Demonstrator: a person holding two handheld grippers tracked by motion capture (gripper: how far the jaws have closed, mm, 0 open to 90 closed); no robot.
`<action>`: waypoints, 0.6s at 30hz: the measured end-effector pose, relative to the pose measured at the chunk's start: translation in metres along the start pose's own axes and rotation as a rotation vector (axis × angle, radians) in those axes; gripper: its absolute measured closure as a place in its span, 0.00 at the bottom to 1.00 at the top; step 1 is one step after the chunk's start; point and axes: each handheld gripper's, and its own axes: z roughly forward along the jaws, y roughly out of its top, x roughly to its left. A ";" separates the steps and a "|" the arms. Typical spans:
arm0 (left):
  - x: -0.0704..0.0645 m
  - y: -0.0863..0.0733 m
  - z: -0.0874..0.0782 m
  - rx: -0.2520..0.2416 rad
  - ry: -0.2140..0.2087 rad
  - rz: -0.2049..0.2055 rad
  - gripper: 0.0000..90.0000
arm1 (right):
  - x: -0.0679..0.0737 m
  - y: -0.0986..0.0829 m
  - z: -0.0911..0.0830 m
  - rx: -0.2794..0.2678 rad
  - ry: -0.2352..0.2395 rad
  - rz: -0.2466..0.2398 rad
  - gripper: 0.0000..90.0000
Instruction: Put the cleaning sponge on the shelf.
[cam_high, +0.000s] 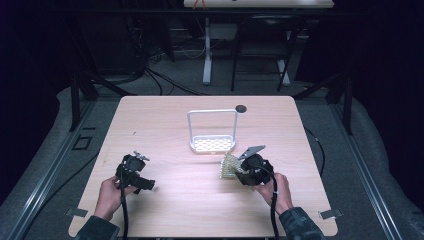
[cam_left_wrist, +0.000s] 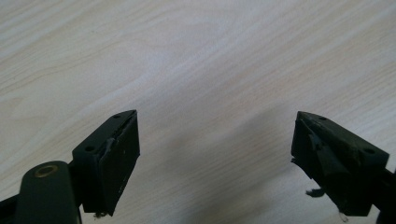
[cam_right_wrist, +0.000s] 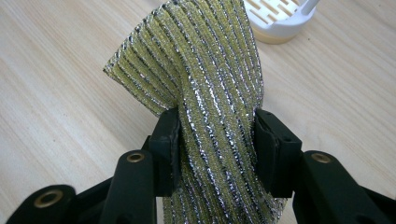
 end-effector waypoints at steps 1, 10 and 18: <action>0.000 0.000 0.000 0.002 0.003 -0.001 0.17 | 0.000 0.001 0.000 -0.003 -0.001 0.001 0.62; 0.006 -0.002 -0.003 -0.021 -0.022 -0.018 0.21 | 0.003 0.015 0.005 -0.019 -0.015 -0.004 0.62; 0.009 -0.006 -0.010 -0.072 -0.043 -0.017 0.20 | 0.003 0.030 0.008 -0.047 -0.028 -0.006 0.62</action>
